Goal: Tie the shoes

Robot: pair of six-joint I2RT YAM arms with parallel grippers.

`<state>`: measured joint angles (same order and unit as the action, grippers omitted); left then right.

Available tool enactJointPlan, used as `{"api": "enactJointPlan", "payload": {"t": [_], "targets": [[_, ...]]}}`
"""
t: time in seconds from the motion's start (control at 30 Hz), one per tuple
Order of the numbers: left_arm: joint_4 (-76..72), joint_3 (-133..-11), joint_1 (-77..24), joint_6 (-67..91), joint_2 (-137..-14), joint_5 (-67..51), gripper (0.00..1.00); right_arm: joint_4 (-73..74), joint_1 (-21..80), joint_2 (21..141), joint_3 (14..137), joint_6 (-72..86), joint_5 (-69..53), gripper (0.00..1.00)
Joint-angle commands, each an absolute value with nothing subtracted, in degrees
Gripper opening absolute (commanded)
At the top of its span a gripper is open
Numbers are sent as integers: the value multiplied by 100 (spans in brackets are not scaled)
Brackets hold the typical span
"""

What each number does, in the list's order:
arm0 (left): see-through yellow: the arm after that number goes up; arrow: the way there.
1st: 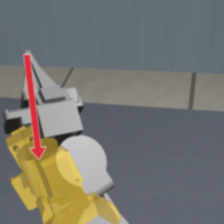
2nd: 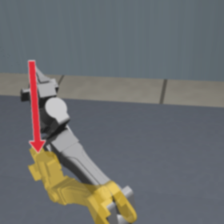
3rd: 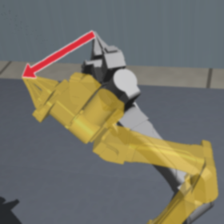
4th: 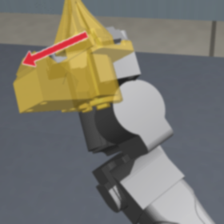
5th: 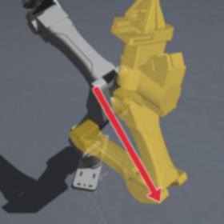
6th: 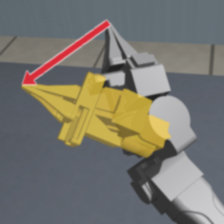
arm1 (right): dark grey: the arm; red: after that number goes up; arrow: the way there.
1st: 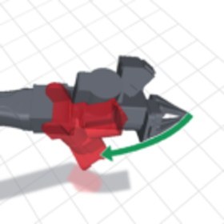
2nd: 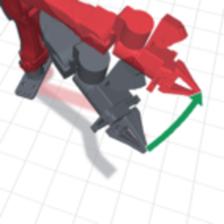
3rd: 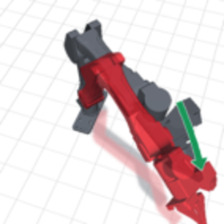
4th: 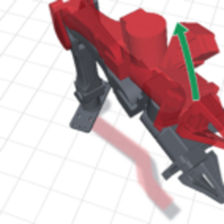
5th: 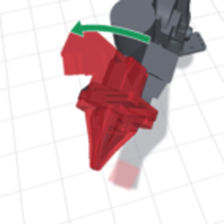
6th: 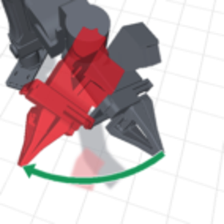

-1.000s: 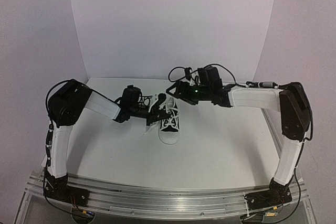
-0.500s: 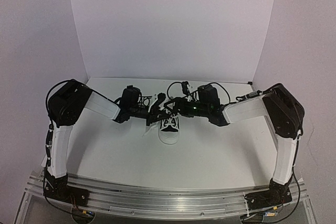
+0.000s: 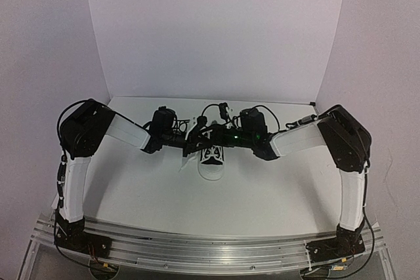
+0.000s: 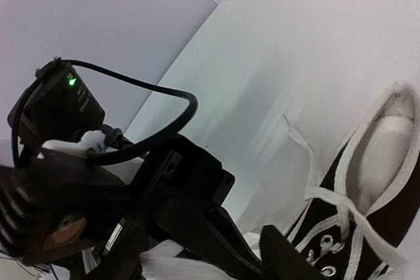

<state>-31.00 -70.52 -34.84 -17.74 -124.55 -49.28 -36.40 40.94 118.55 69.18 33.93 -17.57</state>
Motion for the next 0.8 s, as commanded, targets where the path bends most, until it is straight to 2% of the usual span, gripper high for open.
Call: {"api": "enactJointPlan", "payload": {"t": [0.0,0.1,0.2,0.27,0.3,0.4,0.53,0.67,0.77], "targets": [[-3094,-7301,-3532,-1805,-12346,-5092,0,-3840,4147,11941,7226,3340,-1744,42],[-3070,-7319,-3527,-1812,-12355,-5101,0,-3841,4148,11908,7242,3307,-1676,16],[-2968,-7322,-3525,-1906,-12334,-5103,0,-3832,4147,11782,7157,3281,-1568,2],[-2751,-7383,-3522,-2099,-12301,-5108,1,-3827,4148,11694,7092,3277,-1495,0],[-2542,-7425,-3511,-2261,-12285,-5126,7,-3828,4148,11665,7050,3280,-1473,0],[-1448,-7806,-3380,-3015,-12143,-5560,47,-3795,4140,11584,6925,3280,-1255,0],[956,-8474,-3032,-4785,-11985,-6113,76,-3669,4110,11532,6796,3248,-1012,0],[4156,-9729,-2589,-7480,-12266,-6603,84,-3461,4105,11536,6858,3142,-991,0],[4902,-10411,-2356,-7828,-12604,-6474,82,-3439,4104,11563,6893,3126,-1009,0]]}}
